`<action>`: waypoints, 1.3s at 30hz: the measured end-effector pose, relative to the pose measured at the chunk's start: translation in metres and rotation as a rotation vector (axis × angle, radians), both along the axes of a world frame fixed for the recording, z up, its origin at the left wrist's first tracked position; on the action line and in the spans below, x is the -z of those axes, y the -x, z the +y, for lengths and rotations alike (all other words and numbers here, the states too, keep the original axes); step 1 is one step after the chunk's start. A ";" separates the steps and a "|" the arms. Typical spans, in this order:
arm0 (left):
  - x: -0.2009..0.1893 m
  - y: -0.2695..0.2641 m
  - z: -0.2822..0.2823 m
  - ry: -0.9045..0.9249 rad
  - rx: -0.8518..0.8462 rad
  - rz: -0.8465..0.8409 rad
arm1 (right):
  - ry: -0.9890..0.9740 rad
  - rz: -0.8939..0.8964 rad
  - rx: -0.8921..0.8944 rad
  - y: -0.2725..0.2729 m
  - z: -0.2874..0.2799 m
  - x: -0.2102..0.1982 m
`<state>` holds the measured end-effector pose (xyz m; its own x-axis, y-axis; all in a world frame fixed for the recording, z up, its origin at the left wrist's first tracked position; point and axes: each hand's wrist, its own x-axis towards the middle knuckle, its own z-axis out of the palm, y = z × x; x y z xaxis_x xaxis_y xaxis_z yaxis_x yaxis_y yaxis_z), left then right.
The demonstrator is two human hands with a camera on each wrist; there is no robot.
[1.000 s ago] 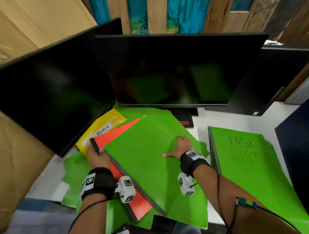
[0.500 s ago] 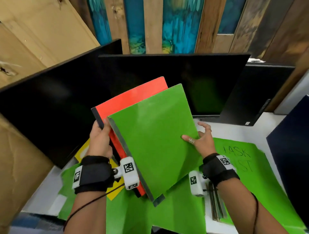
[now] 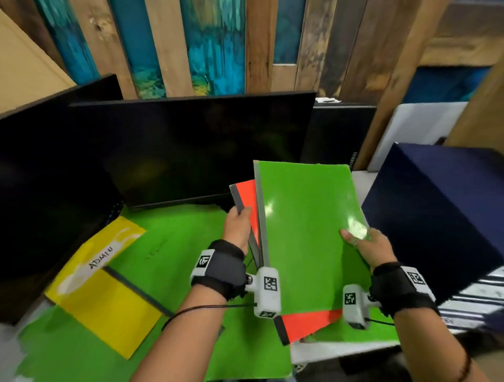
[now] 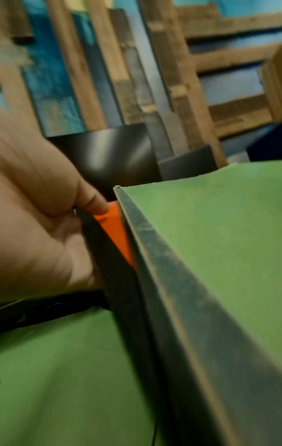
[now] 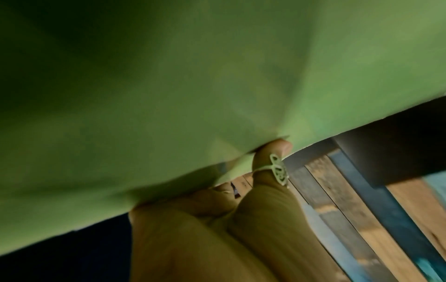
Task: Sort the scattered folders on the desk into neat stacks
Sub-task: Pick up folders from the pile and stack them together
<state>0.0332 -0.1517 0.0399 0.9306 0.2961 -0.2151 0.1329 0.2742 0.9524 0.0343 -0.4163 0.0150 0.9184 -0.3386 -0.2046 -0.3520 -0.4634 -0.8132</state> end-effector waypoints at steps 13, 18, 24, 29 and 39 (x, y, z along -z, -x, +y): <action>0.103 -0.006 -0.062 -0.855 0.512 0.320 | 0.360 0.394 0.152 0.020 -0.047 0.058; 0.098 0.004 -0.037 -0.867 0.516 0.405 | 0.587 0.374 0.036 0.014 -0.018 0.039; 0.096 0.025 0.083 -0.955 -0.053 0.612 | 0.478 -0.020 -0.367 -0.002 0.072 0.023; 0.097 0.060 0.144 -0.787 -0.468 0.922 | 0.389 -0.017 -0.793 -0.016 0.168 0.041; 0.106 0.071 0.176 -0.638 -0.449 0.870 | 0.656 0.388 -0.803 -0.038 0.243 0.072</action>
